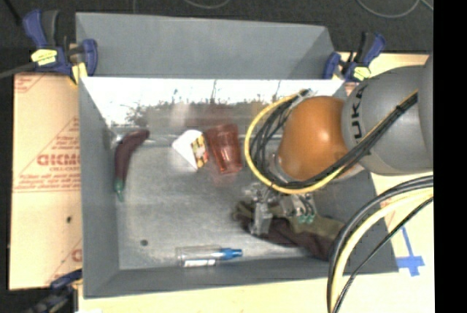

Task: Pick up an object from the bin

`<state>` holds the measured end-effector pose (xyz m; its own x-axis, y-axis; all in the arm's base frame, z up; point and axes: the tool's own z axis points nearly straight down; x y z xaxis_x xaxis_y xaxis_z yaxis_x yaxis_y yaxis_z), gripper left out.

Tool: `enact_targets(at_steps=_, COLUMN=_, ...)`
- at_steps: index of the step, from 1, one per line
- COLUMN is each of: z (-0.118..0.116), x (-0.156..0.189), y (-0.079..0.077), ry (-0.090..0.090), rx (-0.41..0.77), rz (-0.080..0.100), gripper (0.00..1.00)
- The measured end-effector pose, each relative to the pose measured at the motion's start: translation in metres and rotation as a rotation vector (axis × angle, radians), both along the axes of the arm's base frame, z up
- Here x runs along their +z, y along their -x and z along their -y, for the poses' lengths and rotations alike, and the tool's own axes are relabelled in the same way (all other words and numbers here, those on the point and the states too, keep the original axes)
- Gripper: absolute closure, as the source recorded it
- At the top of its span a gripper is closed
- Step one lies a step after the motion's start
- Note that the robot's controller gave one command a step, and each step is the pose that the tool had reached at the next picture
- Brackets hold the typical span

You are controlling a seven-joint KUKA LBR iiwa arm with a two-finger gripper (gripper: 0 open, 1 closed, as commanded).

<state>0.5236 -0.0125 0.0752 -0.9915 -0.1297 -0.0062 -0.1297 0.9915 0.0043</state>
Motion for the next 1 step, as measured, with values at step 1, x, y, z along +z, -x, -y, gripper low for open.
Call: enact_targets(at_steps=1, z=0.0125, x=0.112, y=0.0107, ry=0.0, rx=-0.032, rz=0.002, gripper=1.0)
